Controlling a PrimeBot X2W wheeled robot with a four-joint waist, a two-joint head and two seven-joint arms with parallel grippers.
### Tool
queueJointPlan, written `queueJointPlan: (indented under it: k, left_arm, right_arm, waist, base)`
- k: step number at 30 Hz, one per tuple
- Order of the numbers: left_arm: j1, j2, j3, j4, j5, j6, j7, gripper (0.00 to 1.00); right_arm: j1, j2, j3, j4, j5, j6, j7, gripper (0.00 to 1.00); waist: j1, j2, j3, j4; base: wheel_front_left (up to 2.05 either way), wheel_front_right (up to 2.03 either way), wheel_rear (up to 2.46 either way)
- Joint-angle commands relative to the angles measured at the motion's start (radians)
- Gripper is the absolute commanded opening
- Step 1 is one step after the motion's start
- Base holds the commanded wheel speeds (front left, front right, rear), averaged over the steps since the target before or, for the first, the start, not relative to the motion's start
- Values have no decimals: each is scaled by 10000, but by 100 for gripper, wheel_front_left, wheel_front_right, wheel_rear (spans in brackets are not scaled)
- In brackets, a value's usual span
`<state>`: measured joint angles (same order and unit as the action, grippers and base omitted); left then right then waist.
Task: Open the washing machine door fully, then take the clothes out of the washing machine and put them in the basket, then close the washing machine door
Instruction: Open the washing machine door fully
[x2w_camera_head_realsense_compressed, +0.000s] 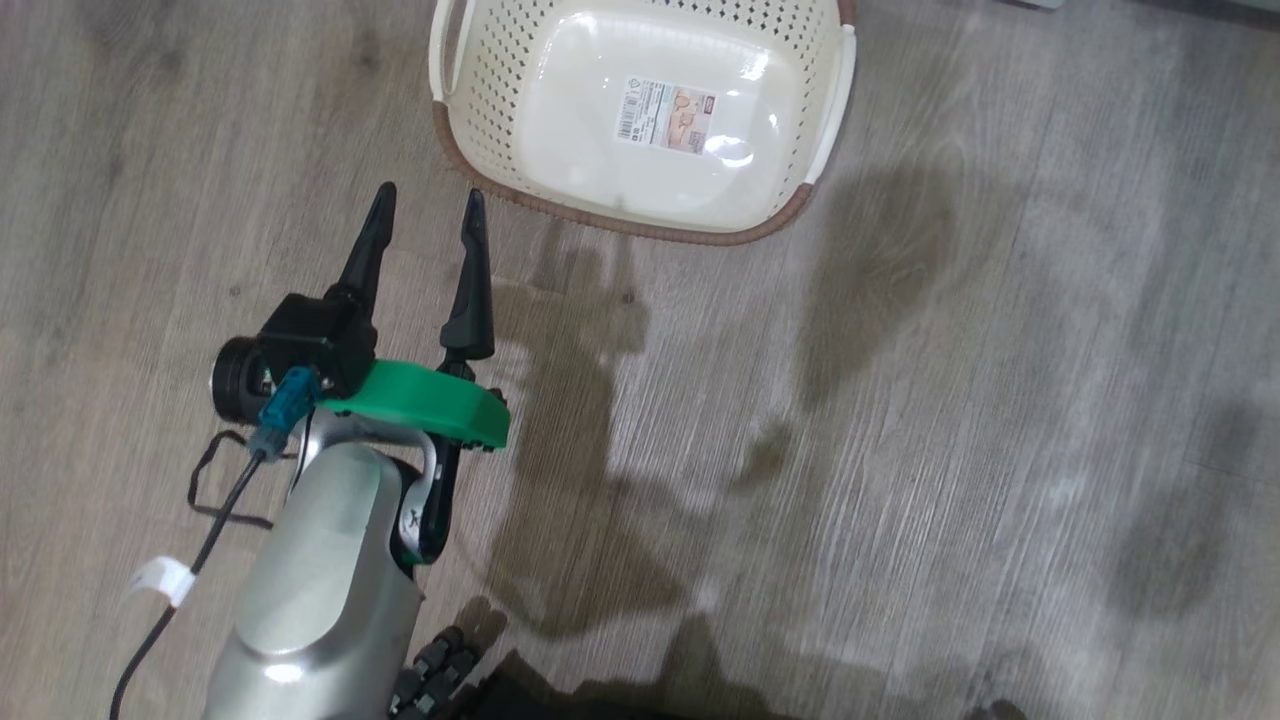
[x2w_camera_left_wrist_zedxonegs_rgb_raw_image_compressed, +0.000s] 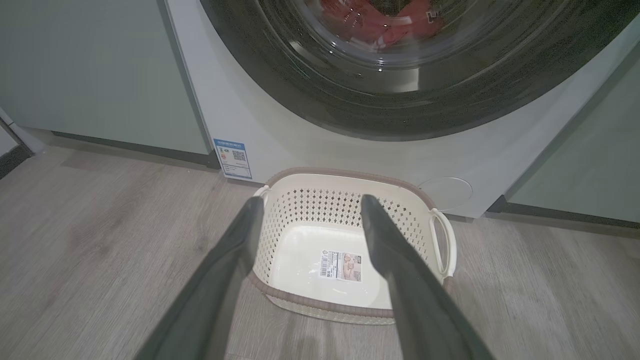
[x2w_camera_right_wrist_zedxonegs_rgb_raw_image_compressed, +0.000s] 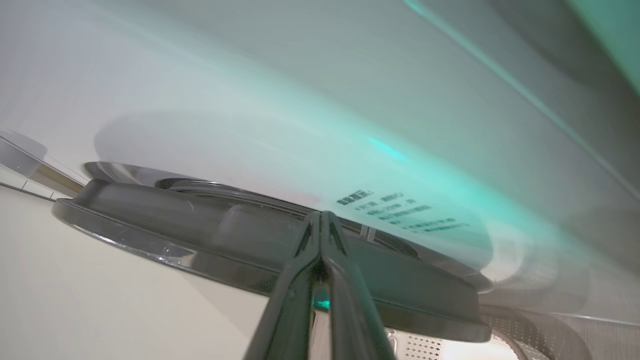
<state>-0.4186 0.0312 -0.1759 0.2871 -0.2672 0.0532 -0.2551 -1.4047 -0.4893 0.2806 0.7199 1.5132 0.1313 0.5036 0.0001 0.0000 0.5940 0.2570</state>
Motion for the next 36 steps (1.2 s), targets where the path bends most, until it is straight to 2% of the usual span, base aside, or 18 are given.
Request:
queueJointPlan:
  k: [1,18,27,36]
  left_arm:
    - [-124,191,225,-311,-106,60,-67,100]
    - [-274,191,-4,-464,-258,156,-67,100]
    - [-164,191,61,-387,-211,185,-67,100]
    - [173,191,448,-243,64,73,-67,100]
  right_arm:
    - [-397,86,64,-183,-117,-6,132,0]
    - [-925,496,745,-4,-105,-6,560,0]
    - [-161,459,1060,-327,123,-6,1055,0]
    - [1339,674,1387,-835,561,-6,1619,0]
  waist:
    - [-1,0,55,71]
    - [-1,0,251,344]
    - [-1,0,-103,300]
    - [-1,0,-1004,182]
  base:
    - [0,0,0]
    - [0,0,0]
    - [0,0,0]
    - [0,0,0]
